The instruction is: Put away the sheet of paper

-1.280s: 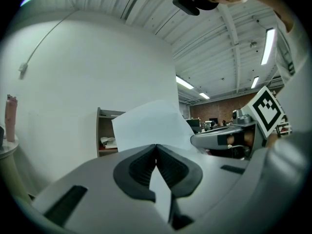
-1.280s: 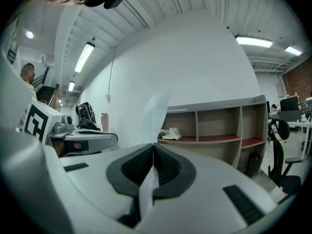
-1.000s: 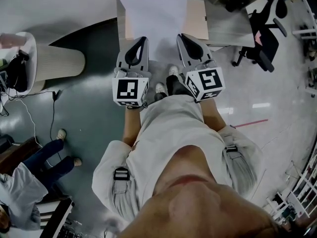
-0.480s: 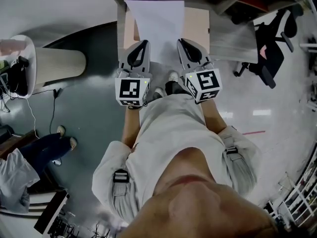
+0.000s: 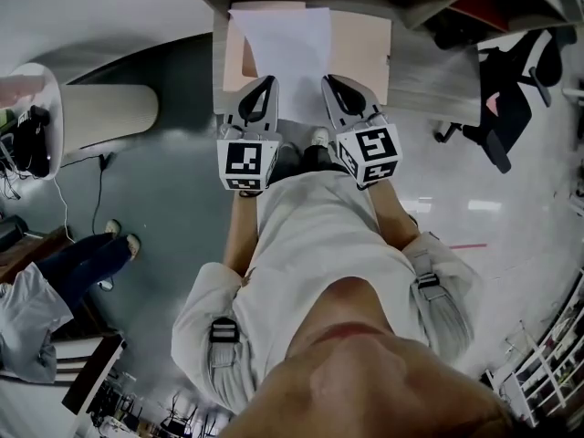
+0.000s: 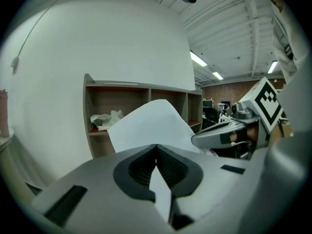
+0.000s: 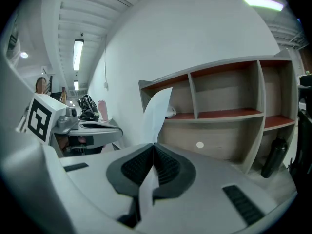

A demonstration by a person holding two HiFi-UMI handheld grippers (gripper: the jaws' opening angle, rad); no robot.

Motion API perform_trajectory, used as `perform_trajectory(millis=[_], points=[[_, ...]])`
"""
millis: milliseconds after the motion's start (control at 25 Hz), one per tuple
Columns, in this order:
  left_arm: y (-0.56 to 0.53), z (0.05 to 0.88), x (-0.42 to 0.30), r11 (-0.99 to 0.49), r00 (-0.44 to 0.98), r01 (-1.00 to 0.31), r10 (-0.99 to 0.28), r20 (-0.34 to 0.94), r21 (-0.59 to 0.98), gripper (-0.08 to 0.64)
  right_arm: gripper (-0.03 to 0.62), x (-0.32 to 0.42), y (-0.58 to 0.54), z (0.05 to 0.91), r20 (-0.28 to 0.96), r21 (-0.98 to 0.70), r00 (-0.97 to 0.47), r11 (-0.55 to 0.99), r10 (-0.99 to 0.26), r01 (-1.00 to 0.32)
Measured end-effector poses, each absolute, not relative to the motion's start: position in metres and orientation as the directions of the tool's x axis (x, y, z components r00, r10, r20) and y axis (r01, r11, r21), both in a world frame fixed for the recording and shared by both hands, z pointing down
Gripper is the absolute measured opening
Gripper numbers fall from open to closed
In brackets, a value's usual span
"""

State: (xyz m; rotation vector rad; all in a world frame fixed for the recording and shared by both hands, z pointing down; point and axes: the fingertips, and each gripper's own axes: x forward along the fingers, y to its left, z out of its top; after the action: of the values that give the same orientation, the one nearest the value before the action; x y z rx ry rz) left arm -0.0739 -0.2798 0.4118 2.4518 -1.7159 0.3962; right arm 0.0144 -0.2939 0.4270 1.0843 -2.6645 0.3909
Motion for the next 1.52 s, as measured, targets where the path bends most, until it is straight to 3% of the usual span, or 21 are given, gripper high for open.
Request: perform_trajectory(millis=[1040, 1520], points=[[-0.378, 0.529, -0.095, -0.575, 0.553, -0.812, -0.701, 0.450, 0.100, 0.021, 0.020, 0.000, -0.379, 0.541, 0.551, -0.133, -0.477, 0.492, -0.685, -0.860], [-0.404, 0.575, -0.079, -0.635, 0.612, -0.758, -0.618, 0.493, 0.145, 0.021, 0.020, 0.032, -0.396, 0.590, 0.611, -0.132, -0.379, 0.383, -0.695, -0.914]])
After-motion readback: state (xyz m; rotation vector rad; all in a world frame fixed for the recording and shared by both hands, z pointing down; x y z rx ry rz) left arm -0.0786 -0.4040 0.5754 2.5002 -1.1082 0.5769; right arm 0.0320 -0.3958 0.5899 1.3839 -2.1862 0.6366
